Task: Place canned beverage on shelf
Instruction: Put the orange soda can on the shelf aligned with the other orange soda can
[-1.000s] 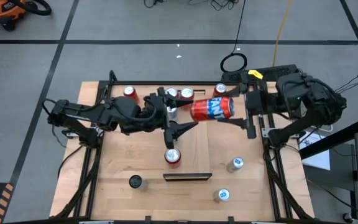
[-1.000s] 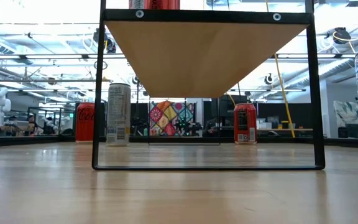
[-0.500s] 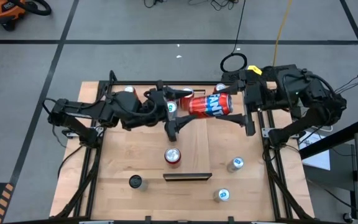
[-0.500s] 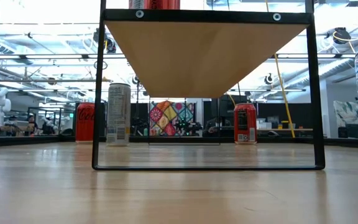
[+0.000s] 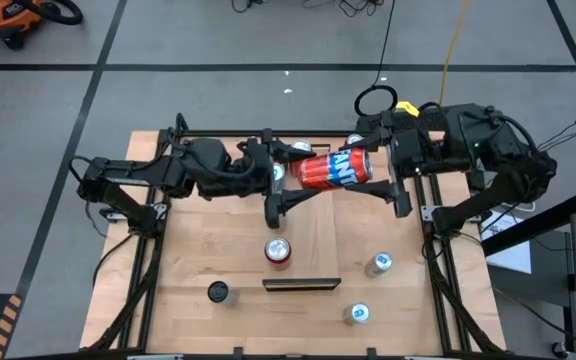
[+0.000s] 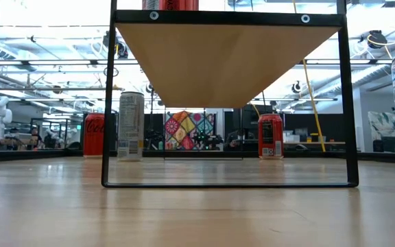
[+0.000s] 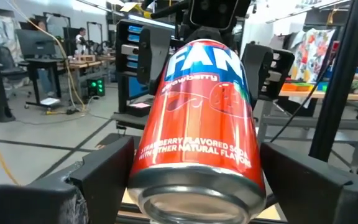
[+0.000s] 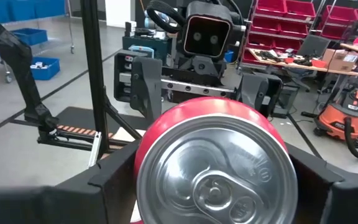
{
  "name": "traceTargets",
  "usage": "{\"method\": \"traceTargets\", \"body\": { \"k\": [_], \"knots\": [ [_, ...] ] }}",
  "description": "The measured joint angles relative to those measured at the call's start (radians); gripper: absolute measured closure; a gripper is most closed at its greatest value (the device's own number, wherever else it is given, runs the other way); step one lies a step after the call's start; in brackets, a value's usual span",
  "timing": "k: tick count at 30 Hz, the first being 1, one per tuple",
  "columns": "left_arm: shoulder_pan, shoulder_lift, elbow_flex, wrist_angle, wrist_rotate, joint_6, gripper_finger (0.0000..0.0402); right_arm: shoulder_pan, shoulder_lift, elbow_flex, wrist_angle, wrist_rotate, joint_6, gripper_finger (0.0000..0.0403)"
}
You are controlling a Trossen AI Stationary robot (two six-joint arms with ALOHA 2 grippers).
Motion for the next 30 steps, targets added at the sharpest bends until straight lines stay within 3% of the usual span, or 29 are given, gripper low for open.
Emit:
{"method": "traceTargets", "body": {
  "k": [14,23,30],
  "knots": [
    [-0.002,-0.001,0.0,-0.01,0.022,-0.021,0.0053,-0.012,0.025,0.0,0.044,-0.04,0.021,0.0125],
    [-0.002,-0.001,0.0,-0.036,0.014,-0.015,0.0108,-0.013,0.033,0.0,0.044,-0.045,0.031,0.0125],
    [-0.003,-0.001,0.0,-0.035,-0.011,-0.019,0.0111,-0.011,0.037,0.0,0.044,-0.049,0.053,0.0124]
  ]
}}
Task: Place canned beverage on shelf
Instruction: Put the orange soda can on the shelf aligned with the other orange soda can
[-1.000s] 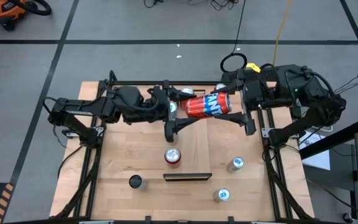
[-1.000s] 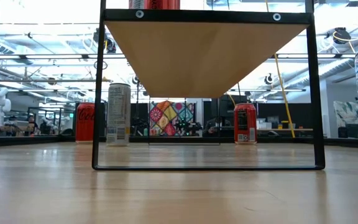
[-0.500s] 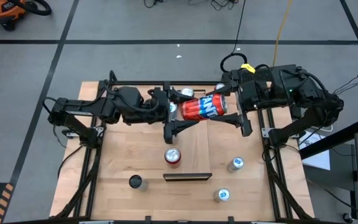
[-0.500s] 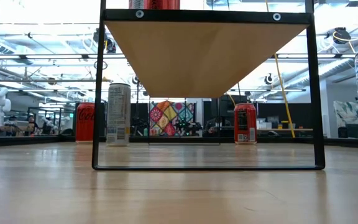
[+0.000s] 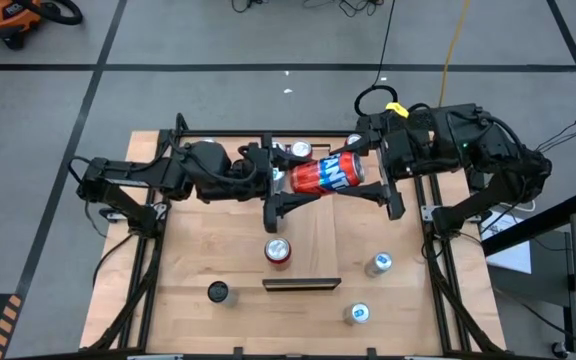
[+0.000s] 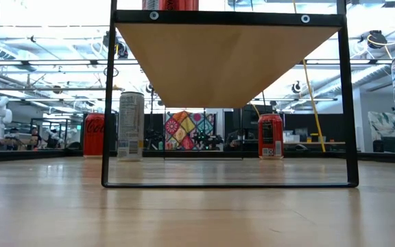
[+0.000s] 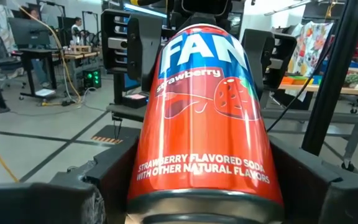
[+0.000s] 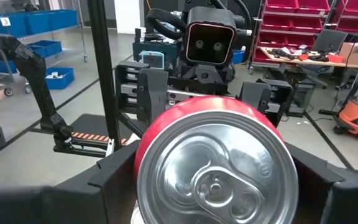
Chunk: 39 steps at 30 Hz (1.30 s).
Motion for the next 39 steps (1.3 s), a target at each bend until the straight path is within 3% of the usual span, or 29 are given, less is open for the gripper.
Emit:
{"method": "traceTargets", "body": {
  "k": [10,19,24,29,33,39],
  "knots": [
    [0.003,0.001,0.0,0.029,-0.022,0.028,0.0111,0.0,-0.004,0.0,-0.008,-0.008,0.076,0.012],
    [0.005,0.004,-0.001,0.033,-0.078,0.131,0.0111,-0.001,-0.008,0.001,0.01,0.012,0.212,0.0048],
    [0.006,0.005,-0.002,0.063,-0.127,0.224,0.0111,-0.001,-0.032,0.0,0.008,0.052,0.293,0.0028],
    [0.007,0.003,-0.002,0.137,-0.193,0.353,0.0111,0.0,-0.07,0.0,0.006,0.147,0.367,0.0026],
    [0.008,0.001,-0.001,0.224,-0.301,0.454,0.0111,0.0,-0.093,0.0,0.006,0.281,0.441,0.0026],
    [0.007,0.0,0.0,0.256,-0.465,0.618,0.0111,-0.002,-0.092,0.0,0.007,0.467,0.687,0.0026]
  ]
}}
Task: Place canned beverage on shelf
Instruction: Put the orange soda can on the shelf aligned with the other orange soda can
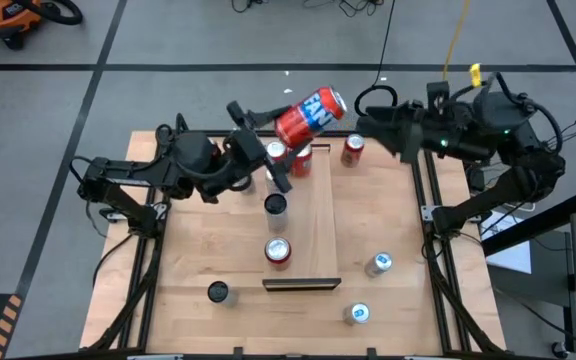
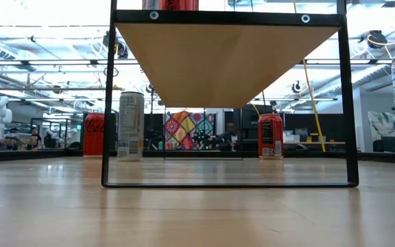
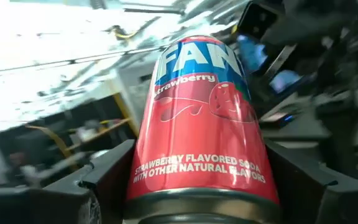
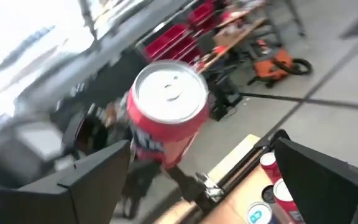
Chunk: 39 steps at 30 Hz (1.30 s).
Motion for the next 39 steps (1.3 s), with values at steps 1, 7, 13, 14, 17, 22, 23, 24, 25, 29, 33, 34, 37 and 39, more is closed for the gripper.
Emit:
{"method": "traceTargets", "body": {
  "k": [1,7,13,14,17,22,23,24,25,29,33,34,37,39],
  "knots": [
    [0.0,0.0,0.0,0.0,-0.021,0.026,0.0111,-0.004,0.004,0.0,0.002,0.023,0.048,0.0026],
    [-0.001,0.017,0.0,-0.002,-0.111,0.206,0.0111,-0.041,0.059,-0.001,0.038,0.044,0.334,0.0026],
    [-0.001,0.065,0.0,0.044,-0.203,0.415,0.0111,-0.068,0.116,0.0,0.075,0.045,0.468,0.0025],
    [-0.001,0.071,0.0,0.052,-0.209,0.446,0.0111,-0.072,0.124,-0.001,0.075,0.045,0.477,0.0025],
    [-0.006,0.086,0.0,0.057,-0.261,0.53,0.0111,-0.078,0.139,-0.001,0.078,0.045,0.484,0.0025],
    [-0.015,0.106,0.001,0.107,-0.3,0.668,0.0111,-0.096,0.154,-0.001,0.102,0.046,0.486,0.0025],
    [-0.015,0.108,0.002,0.117,-0.309,0.693,0.0111,-0.101,0.157,-0.001,0.106,0.046,0.486,0.0025],
    [-0.016,0.11,0.002,0.125,-0.322,0.721,0.0111,-0.103,0.158,-0.001,0.107,0.047,0.486,0.0025],
    [-0.017,0.111,0.002,0.131,-0.328,0.745,0.0111,-0.105,0.162,-0.001,0.115,0.048,0.486,0.0025],
    [-0.016,0.115,0.002,0.141,-0.335,0.802,0.0111,-0.124,0.175,-0.001,0.149,0.047,0.487,0.0025],
    [-0.016,0.117,0.002,0.142,-0.338,0.813,0.0111,-0.14,0.187,-0.001,0.16,0.044,0.488,0.0033],
    [-0.016,0.116,0.002,0.141,-0.337,0.813,0.0111,-0.143,0.188,-0.001,0.165,0.038,0.489,0.0037],
    [-0.016,0.117,0.002,0.141,-0.335,0.815,0.0111,-0.151,0.193,-0.001,0.166,0.021,0.49,0.0049],
    [-0.017,0.116,0.002,0.14,-0.331,0.821,0.0111,-0.155,0.195,-0.001,0.176,0.015,0.502,0.0054]
  ]
}}
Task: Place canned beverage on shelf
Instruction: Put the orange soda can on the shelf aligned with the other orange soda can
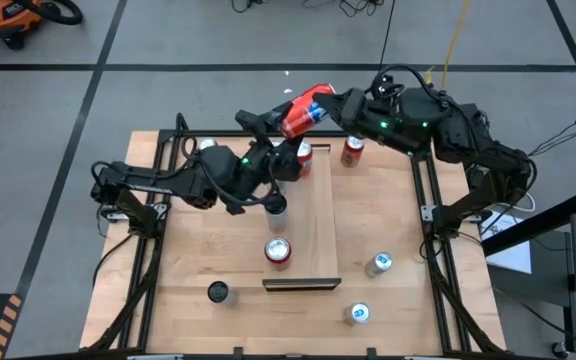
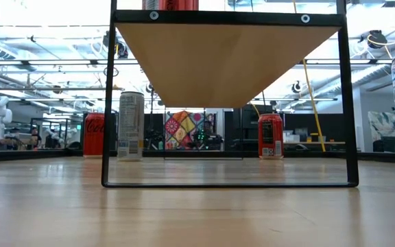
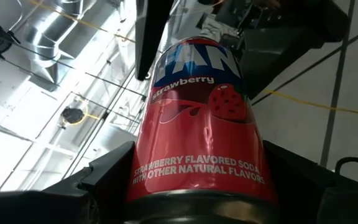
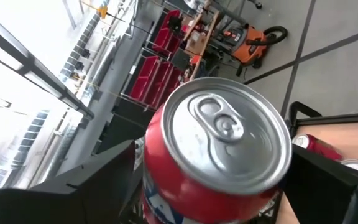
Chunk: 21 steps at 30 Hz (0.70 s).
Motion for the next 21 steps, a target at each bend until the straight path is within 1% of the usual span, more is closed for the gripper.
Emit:
{"method": "traceTargets", "body": {
  "k": [10,16,21],
  "knots": [
    [-0.018,0.001,0.0,-0.003,0.024,0.001,0.0111,-0.002,0.0,0.0,-0.004,-0.008,0.004,0.0082],
    [-0.022,0.001,0.0,-0.005,0.02,0.002,0.0111,-0.004,0.0,0.0,-0.002,-0.027,-0.007,0.0111],
    [-0.023,0.001,0.0,-0.005,0.015,0.001,0.0093,-0.004,0.0,0.0,0.001,-0.03,-0.012,0.0123]
  ]
}}
